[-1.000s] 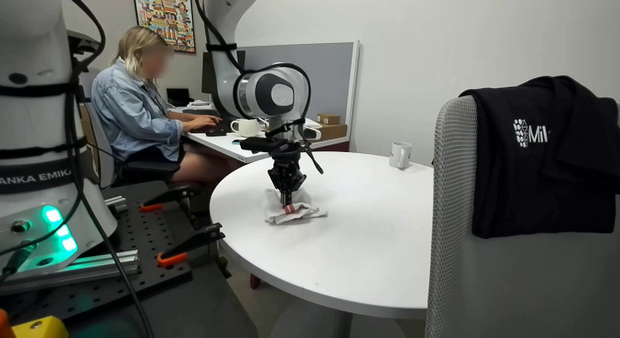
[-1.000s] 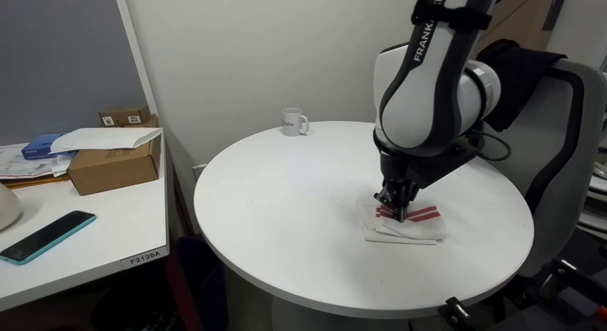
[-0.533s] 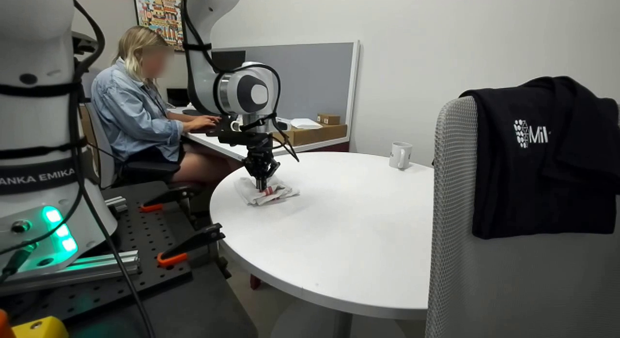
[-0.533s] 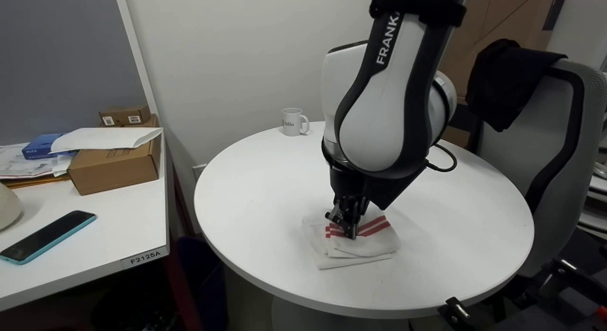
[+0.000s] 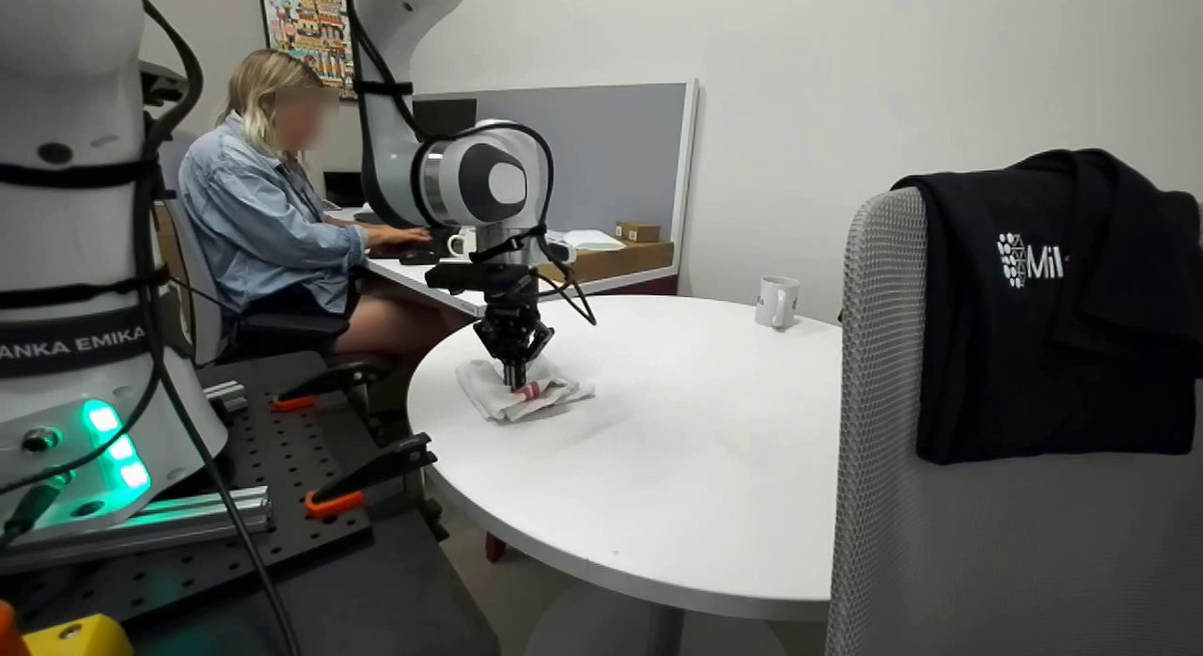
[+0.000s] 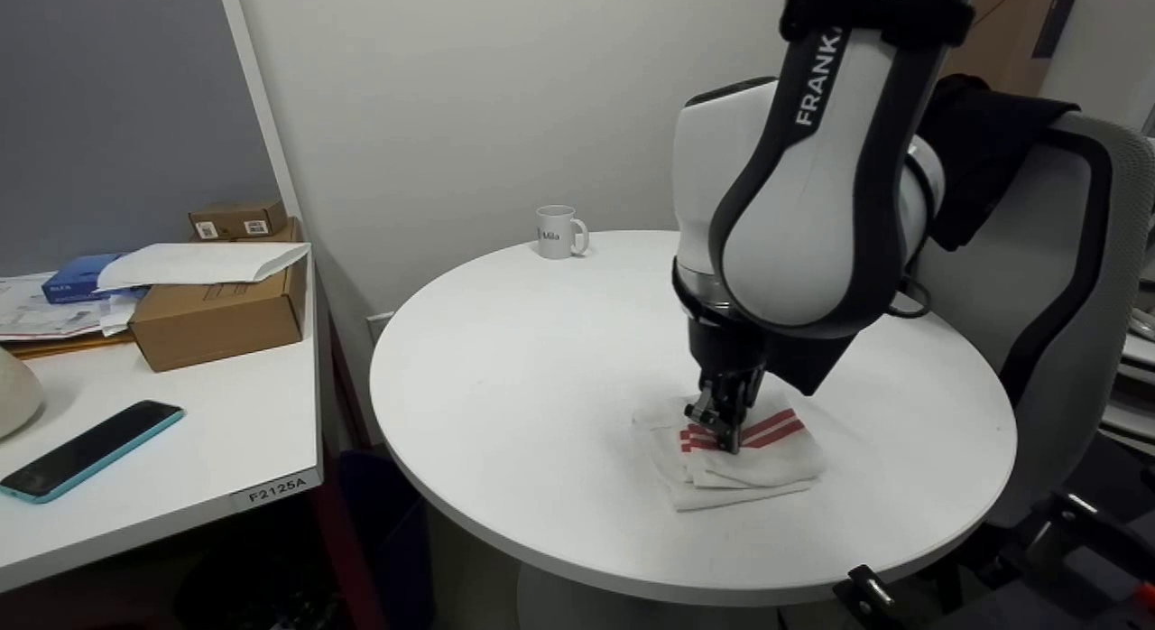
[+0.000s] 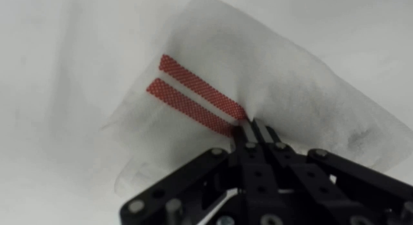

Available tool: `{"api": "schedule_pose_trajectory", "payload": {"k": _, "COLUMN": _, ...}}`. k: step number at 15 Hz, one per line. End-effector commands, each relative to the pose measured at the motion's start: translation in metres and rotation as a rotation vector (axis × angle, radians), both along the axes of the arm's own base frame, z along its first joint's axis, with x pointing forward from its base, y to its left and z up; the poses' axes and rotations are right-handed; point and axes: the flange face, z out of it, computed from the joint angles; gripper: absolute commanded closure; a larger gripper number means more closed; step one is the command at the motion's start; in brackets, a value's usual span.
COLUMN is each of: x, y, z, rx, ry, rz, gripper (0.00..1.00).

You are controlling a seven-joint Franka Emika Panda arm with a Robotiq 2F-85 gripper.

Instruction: Use the towel to wipe the table

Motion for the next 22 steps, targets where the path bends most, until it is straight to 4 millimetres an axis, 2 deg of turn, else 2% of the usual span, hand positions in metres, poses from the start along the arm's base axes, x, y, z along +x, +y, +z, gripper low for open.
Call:
{"api": "schedule_pose_trajectory", "payload": {"k": 1, "x": -0.001, "y": -0.08, "z": -0.002, "rx": -0.047, "ry": 0.007, "rz": -0.132, "gripper": 0.97}}
{"api": "schedule_pose_trajectory", "payload": {"k": 5, "x": -0.003, "y": -0.16, "z": 0.002, "rx": -0.083, "ry": 0.004, "rz": -0.329, "gripper": 0.97}}
{"api": "schedule_pose_trajectory", "payload": {"k": 8, "x": -0.011, "y": -0.191, "z": -0.001, "rx": -0.088, "ry": 0.025, "rz": -0.438, "gripper": 0.97}}
{"api": "schedule_pose_trajectory", "payload": {"k": 9, "x": -0.011, "y": -0.194, "z": 0.001, "rx": -0.085, "ry": 0.027, "rz": -0.459, "gripper": 0.96}}
{"api": "schedule_pose_trajectory", "payload": {"k": 10, "x": -0.011, "y": -0.195, "z": 0.002, "rx": -0.079, "ry": 0.029, "rz": -0.478, "gripper": 0.74}}
{"api": "schedule_pose_trajectory", "payload": {"k": 12, "x": -0.005, "y": -0.195, "z": 0.009, "rx": -0.068, "ry": 0.018, "rz": -0.499, "gripper": 0.65}}
{"api": "schedule_pose_trajectory", "payload": {"k": 15, "x": 0.002, "y": -0.188, "z": 0.025, "rx": -0.05, "ry": -0.012, "rz": -0.505, "gripper": 0.45}}
{"api": "schedule_pose_trajectory", "payload": {"k": 17, "x": 0.01, "y": -0.182, "z": 0.047, "rx": -0.041, "ry": -0.056, "rz": -0.493, "gripper": 0.3}}
{"api": "schedule_pose_trajectory", "payload": {"k": 21, "x": 0.019, "y": -0.165, "z": 0.11, "rx": -0.007, "ry": -0.154, "rz": -0.471, "gripper": 0.02}}
{"api": "schedule_pose_trajectory", "payload": {"k": 22, "x": 0.02, "y": -0.156, "z": 0.129, "rx": 0.0, "ry": -0.179, "rz": -0.461, "gripper": 0.0}}
